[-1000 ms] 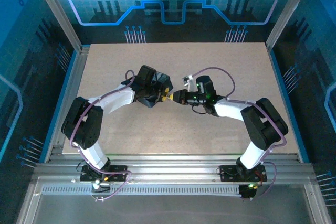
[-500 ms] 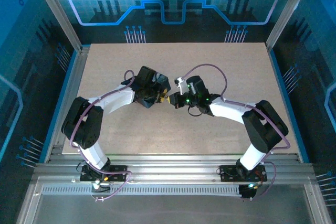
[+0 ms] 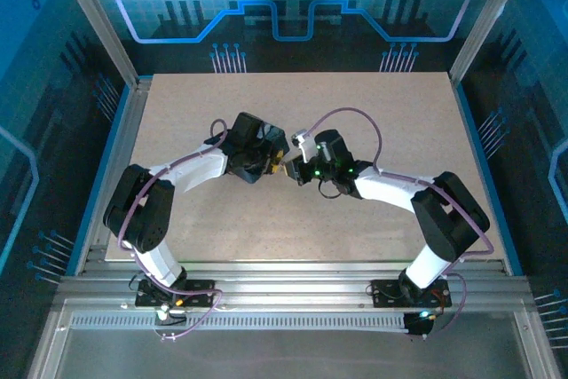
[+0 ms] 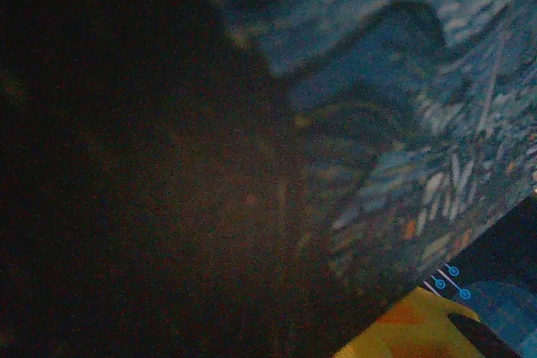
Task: Unlock the padlock with the key
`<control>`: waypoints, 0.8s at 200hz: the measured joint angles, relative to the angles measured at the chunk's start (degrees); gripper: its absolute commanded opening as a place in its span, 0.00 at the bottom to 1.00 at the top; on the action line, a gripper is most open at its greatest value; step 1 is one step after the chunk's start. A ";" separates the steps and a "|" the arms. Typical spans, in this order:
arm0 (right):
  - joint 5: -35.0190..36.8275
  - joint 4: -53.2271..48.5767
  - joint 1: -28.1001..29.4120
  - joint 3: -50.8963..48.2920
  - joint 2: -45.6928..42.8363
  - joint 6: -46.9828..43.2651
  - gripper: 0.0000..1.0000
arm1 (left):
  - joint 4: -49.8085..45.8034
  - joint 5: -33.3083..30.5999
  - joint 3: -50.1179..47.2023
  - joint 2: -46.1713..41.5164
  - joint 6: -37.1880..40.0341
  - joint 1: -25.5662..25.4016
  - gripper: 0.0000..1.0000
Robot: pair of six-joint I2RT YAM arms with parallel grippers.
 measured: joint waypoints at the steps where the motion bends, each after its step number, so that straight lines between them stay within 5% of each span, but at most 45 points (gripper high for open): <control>1: -0.02 0.07 -0.02 0.00 0.00 0.04 0.10 | 0.02 0.00 0.00 -0.02 0.00 0.00 0.00; 160: 0.59 8.79 0.96 -4.68 0.11 -15.45 0.00 | -0.42 0.15 -1.14 -0.61 0.02 0.70 0.00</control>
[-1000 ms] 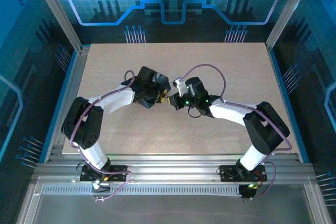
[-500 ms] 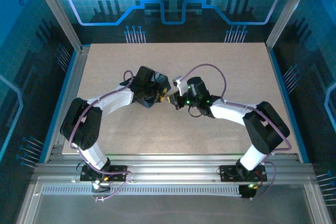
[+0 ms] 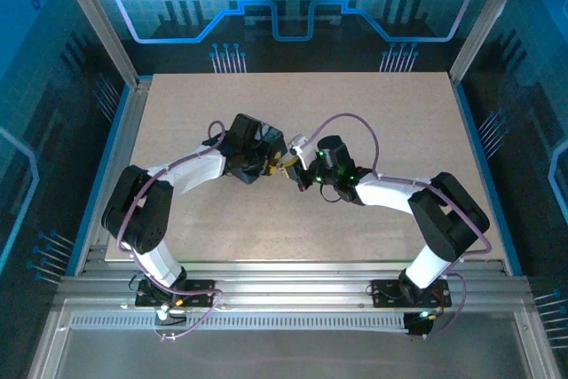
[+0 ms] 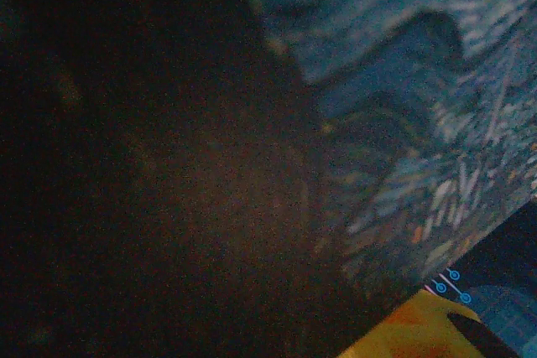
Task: Unlock the padlock with the key
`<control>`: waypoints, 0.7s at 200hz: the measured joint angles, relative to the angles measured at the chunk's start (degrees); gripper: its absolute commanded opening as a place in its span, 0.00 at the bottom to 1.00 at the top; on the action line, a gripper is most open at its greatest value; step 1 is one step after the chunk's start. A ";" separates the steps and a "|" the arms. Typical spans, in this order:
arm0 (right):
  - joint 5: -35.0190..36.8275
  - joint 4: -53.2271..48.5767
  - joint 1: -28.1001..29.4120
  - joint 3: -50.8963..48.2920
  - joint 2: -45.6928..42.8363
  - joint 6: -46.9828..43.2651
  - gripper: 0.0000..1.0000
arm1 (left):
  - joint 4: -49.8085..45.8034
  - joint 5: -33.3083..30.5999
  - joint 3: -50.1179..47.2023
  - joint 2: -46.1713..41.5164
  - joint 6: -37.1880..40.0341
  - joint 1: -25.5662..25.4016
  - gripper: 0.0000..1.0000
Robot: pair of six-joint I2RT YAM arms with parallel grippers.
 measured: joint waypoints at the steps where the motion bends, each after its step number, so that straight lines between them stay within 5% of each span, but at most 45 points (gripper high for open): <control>1: 0.09 0.00 0.02 0.00 0.00 -0.11 0.00 | -0.04 0.00 0.00 0.00 0.02 0.00 0.00; 83: 1.46 -0.26 4.33 0.02 0.00 -5.25 0.04 | 0.76 2.29 0.02 0.00 -0.22 -0.72 0.00; 140: -10.95 -1.01 -4.35 -0.85 -3.21 7.63 0.35 | 1.33 2.47 0.02 -0.11 -0.22 -0.37 0.00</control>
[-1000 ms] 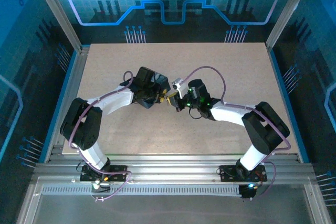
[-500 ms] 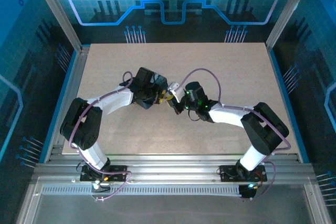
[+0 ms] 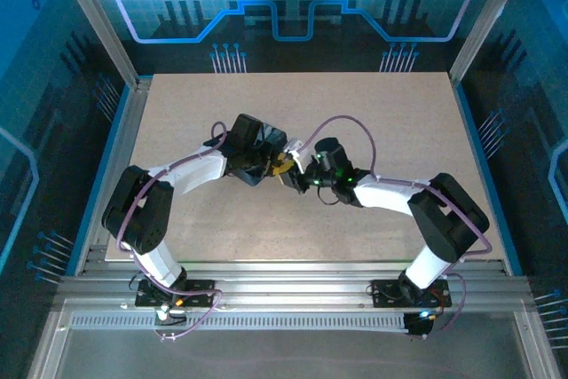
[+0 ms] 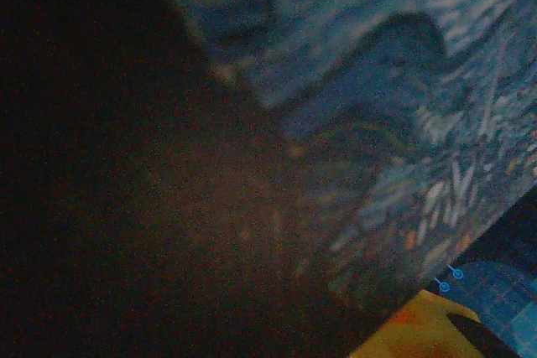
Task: Unlock the padlock with the key
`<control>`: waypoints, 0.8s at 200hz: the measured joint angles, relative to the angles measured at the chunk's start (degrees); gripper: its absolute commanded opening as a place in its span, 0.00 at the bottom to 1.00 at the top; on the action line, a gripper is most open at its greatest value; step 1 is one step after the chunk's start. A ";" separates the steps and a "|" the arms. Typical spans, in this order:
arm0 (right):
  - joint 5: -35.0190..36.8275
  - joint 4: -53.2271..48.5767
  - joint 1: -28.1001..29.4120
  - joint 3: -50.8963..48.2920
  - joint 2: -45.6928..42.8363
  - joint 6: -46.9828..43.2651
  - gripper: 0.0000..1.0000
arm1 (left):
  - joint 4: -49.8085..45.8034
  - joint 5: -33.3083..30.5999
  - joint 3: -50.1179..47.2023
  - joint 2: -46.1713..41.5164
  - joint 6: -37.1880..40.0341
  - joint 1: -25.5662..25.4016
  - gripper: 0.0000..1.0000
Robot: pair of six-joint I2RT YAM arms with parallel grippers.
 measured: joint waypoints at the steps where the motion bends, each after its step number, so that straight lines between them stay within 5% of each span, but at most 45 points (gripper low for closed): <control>1: -0.20 -0.15 -0.20 0.00 -0.13 0.28 0.35 | 0.00 0.00 0.00 0.00 0.00 0.02 0.00; 58: -11.61 -8.59 -8.48 5.22 -1.33 17.03 0.35 | 0.02 0.17 0.00 0.00 0.00 0.04 0.00; 104: -14.80 -5.86 -6.84 5.51 4.07 34.62 0.36 | -0.07 0.17 0.20 0.00 -0.02 0.04 0.00; 160: -14.10 -1.53 -5.81 5.49 7.34 45.22 0.29 | -0.13 0.81 2.58 0.00 0.00 0.04 0.00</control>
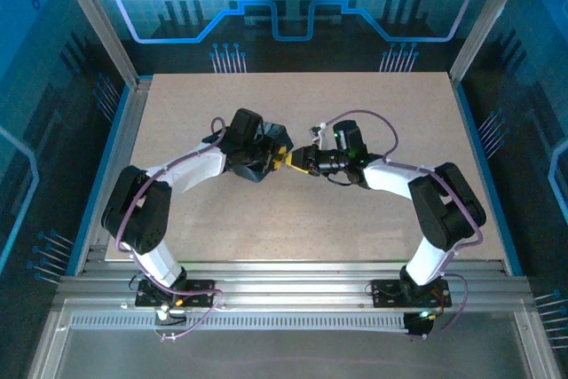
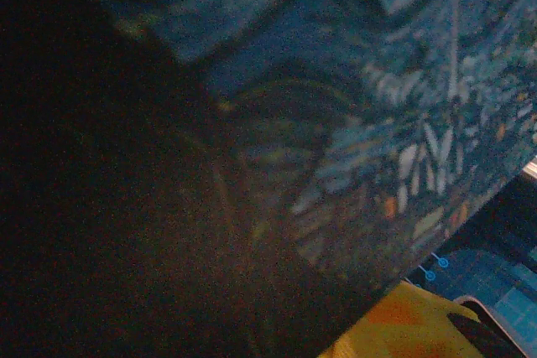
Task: Unlock the padlock with the key
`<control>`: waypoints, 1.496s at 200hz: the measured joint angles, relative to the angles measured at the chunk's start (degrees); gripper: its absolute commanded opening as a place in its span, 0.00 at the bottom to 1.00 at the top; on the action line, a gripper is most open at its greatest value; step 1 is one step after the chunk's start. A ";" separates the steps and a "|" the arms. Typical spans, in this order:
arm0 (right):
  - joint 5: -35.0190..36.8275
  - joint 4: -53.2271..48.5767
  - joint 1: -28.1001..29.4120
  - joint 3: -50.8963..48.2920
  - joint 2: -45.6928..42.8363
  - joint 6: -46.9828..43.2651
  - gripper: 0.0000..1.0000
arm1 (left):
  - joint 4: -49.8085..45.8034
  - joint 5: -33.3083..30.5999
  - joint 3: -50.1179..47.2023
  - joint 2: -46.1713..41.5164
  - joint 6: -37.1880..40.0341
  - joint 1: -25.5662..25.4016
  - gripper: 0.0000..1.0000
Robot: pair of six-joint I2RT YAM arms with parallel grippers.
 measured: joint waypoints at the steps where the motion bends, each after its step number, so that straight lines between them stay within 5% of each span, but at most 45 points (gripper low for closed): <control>1: 0.00 0.02 0.00 0.00 0.07 0.17 0.29 | 0.00 0.04 0.04 0.00 -0.02 0.00 0.00; 92: 0.46 6.86 -1.18 -2.14 1.40 4.92 0.27 | -0.02 0.24 0.46 0.35 0.00 0.00 0.00; 200: -0.02 8.07 -1.40 -1.95 1.11 4.02 0.05 | -0.11 0.24 0.46 0.44 0.00 0.00 0.00; 299: 5.86 3.37 1.14 -0.61 -1.03 -15.67 0.00 | -0.46 0.48 0.46 0.44 -0.02 0.50 0.00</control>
